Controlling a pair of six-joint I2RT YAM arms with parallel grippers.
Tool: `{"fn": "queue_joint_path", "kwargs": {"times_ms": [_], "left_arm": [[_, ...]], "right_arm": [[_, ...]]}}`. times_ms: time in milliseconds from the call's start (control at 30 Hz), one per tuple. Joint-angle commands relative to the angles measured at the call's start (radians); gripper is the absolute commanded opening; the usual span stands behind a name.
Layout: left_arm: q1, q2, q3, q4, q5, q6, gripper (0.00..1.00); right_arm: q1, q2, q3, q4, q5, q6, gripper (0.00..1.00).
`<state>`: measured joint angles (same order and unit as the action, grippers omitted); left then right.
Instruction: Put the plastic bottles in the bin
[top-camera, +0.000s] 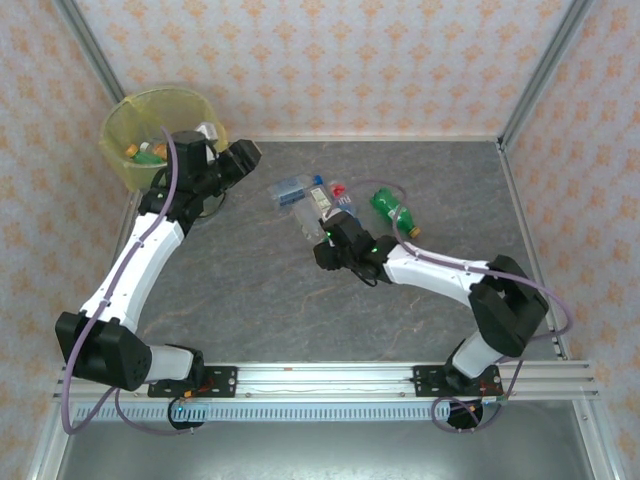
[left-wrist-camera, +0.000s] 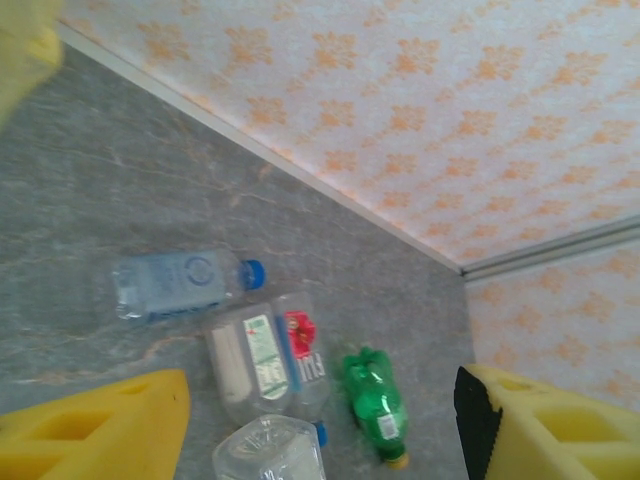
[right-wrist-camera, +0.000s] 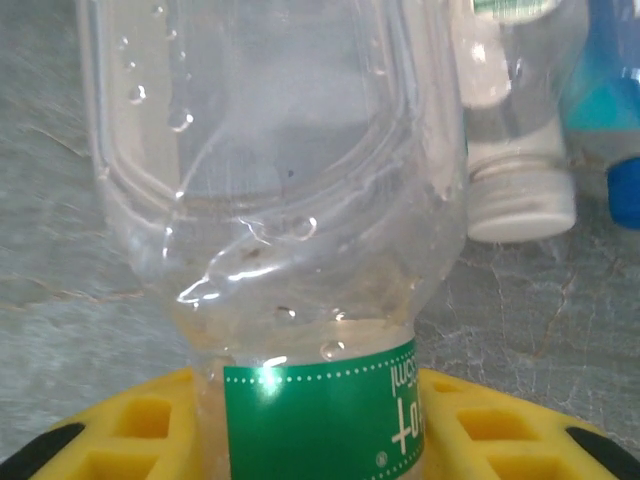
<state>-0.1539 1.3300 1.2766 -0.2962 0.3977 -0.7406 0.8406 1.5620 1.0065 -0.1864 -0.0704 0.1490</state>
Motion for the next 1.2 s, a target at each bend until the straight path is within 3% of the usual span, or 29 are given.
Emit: {"fn": "queue_joint_path", "kwargs": {"times_ms": [0, 367, 533, 767, 1167], "left_arm": [[-0.026, -0.003, -0.032, 0.105, 0.063, -0.05, 0.7], [-0.115, 0.026, -0.104, 0.25, 0.198, -0.074, 0.68], [-0.142, 0.051, -0.103, 0.243, 0.227, -0.06, 0.68], [-0.159, 0.07, -0.12, 0.308, 0.324, -0.075, 0.67], [-0.161, 0.071, -0.146, 0.383, 0.368, -0.112, 0.66]], "right_arm": [[0.02, -0.06, 0.053, -0.005, 0.061, 0.018, 0.41], [0.03, -0.143, 0.149, -0.006, 0.028, 0.034, 0.41], [0.032, -0.17, 0.149, -0.002, 0.018, 0.04, 0.42], [0.037, -0.2, 0.141, -0.002, -0.005, 0.051, 0.41], [0.043, -0.227, 0.123, 0.001, -0.032, 0.052, 0.41]]}}
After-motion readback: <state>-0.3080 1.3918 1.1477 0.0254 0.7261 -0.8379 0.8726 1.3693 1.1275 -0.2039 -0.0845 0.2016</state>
